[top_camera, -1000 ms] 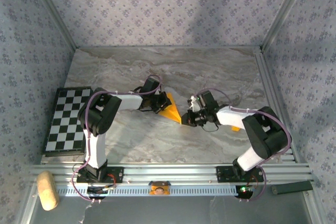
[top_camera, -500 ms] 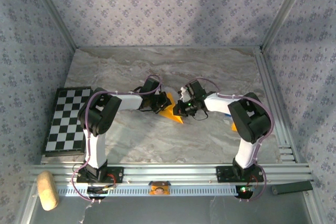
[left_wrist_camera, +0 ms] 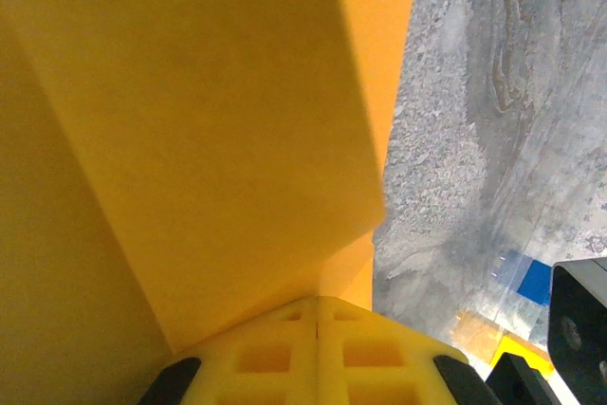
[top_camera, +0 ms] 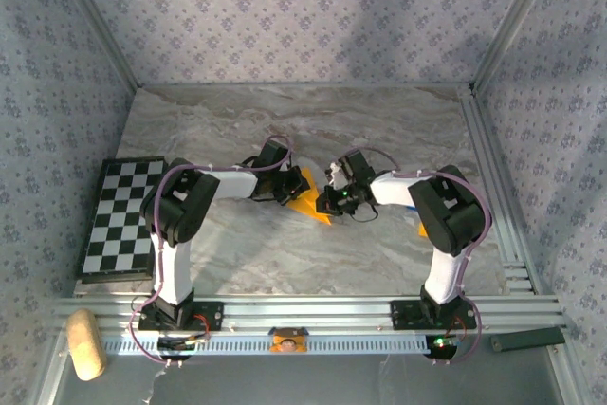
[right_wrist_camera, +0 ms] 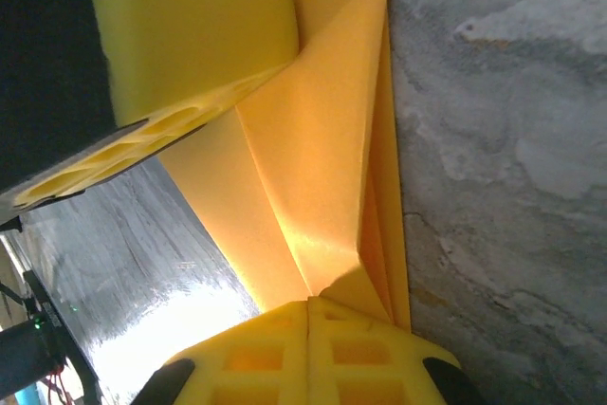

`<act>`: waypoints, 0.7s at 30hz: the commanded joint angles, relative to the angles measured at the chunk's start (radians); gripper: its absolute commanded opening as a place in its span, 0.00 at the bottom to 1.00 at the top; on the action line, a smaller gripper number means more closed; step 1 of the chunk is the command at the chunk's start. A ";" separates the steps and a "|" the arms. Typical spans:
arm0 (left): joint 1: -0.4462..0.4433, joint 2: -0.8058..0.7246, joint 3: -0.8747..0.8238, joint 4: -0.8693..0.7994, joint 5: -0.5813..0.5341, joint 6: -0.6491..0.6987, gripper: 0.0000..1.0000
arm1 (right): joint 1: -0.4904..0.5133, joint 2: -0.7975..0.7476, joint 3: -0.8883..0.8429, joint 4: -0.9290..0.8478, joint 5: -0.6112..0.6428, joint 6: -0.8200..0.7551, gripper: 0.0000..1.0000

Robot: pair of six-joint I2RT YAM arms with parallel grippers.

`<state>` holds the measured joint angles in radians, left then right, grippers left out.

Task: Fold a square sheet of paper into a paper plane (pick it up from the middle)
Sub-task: Fourth fold the wing at the center of the table.

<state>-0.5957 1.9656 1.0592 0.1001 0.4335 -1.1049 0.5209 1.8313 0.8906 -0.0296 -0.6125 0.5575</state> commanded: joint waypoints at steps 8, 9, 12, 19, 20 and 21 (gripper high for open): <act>0.013 -0.067 0.089 -0.146 -0.038 0.162 0.11 | -0.009 0.017 -0.085 -0.019 0.045 0.064 0.00; 0.012 -0.078 0.085 -0.153 -0.037 0.169 0.11 | -0.009 0.019 -0.088 -0.017 0.048 0.064 0.00; 0.007 -0.089 0.057 -0.145 -0.007 0.174 0.06 | -0.009 0.026 -0.090 -0.023 0.058 0.087 0.00; -0.048 -0.089 0.011 -0.112 0.046 0.178 0.04 | -0.013 0.026 -0.100 -0.019 0.065 0.101 0.00; -0.055 -0.082 0.014 -0.111 0.054 0.181 0.03 | -0.015 0.027 -0.102 -0.019 0.068 0.103 0.00; -0.060 -0.078 0.015 -0.111 0.059 0.183 0.03 | -0.017 0.027 -0.102 -0.020 0.068 0.104 0.00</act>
<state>-0.6373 1.8942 1.0760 -0.0074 0.4530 -0.9508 0.5110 1.8217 0.8383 0.0643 -0.6254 0.6445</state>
